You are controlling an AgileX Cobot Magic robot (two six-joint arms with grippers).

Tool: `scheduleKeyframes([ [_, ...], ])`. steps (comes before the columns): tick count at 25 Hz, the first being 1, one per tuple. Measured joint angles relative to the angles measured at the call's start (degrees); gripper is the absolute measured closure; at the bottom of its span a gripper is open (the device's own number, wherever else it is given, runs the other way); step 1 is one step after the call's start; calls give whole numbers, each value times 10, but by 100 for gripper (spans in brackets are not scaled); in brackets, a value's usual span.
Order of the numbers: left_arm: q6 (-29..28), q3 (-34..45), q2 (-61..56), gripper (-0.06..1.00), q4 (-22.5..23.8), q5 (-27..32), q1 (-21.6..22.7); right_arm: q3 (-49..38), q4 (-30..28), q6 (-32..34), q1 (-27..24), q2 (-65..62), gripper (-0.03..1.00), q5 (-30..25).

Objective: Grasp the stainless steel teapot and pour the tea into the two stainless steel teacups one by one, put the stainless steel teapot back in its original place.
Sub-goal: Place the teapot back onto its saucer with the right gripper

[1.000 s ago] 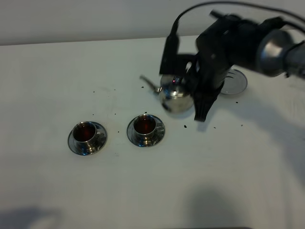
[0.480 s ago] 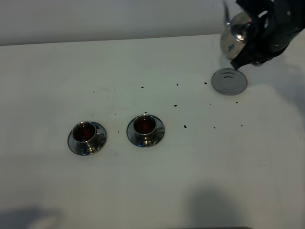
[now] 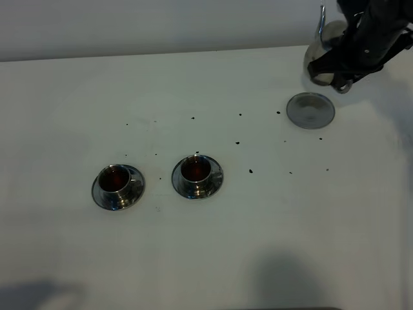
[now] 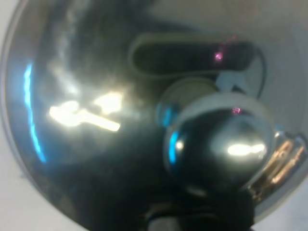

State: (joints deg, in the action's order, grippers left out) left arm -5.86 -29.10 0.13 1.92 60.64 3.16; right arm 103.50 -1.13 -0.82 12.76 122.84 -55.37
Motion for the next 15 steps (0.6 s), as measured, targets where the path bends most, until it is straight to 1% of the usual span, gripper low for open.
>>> scheduleKeyframes([
  [3,0,0,0,54,0,0,0,35,16,2,0,38,79,-38],
  [7,0,0,0,54,0,0,0,40,24,2,0,60,79,-65],
  [11,-1,0,0,54,0,0,0,41,29,1,2,62,79,-72],
  [15,-1,0,0,54,0,0,0,41,17,5,21,62,79,-70],
])
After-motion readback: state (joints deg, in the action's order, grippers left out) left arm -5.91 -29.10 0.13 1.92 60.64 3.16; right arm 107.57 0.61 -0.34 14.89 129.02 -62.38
